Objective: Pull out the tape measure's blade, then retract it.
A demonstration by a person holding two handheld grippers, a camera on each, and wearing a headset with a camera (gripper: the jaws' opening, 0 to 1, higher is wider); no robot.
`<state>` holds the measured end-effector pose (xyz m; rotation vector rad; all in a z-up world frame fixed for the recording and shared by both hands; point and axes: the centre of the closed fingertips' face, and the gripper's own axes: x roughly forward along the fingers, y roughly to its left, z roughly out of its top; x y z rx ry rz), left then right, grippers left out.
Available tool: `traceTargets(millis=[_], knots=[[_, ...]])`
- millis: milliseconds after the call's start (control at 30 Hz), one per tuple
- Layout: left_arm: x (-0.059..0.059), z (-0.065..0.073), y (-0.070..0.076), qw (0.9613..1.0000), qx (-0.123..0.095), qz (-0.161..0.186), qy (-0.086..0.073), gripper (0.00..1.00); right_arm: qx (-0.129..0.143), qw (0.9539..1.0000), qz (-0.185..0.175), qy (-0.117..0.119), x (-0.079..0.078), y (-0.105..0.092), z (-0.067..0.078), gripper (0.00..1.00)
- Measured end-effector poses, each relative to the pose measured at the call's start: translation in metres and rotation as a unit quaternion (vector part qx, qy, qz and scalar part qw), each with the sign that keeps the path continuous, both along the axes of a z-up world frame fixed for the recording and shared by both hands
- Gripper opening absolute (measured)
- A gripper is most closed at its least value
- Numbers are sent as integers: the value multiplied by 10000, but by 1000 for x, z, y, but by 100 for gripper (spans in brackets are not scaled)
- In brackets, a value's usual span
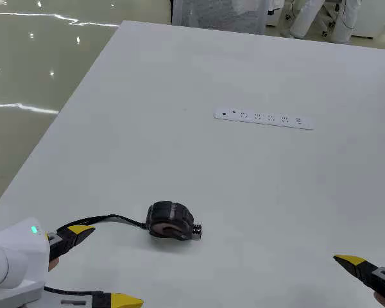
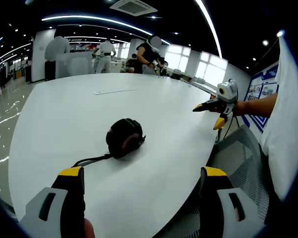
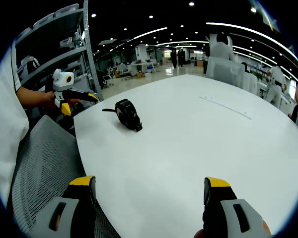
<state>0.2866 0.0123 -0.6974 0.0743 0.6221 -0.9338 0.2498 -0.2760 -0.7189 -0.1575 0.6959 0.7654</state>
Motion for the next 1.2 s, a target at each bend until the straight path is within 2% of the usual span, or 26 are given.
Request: traceTargets(millis=[233, 400, 800, 1200], knots=[[1, -2, 1, 10000, 10, 20, 16, 95, 9, 10000, 25, 3, 0, 3, 0, 91], [4, 0, 1, 9999, -73, 73, 23, 95, 39, 10000, 53, -1, 1, 4, 0, 89], [7, -3, 0, 10000, -71, 7, 44, 94, 53, 10000, 80, 25, 5, 5, -2, 89], [20, -5, -3, 9999, 6, -161, 57, 93, 8, 9997, 229, 10, 20, 10, -5, 89]])
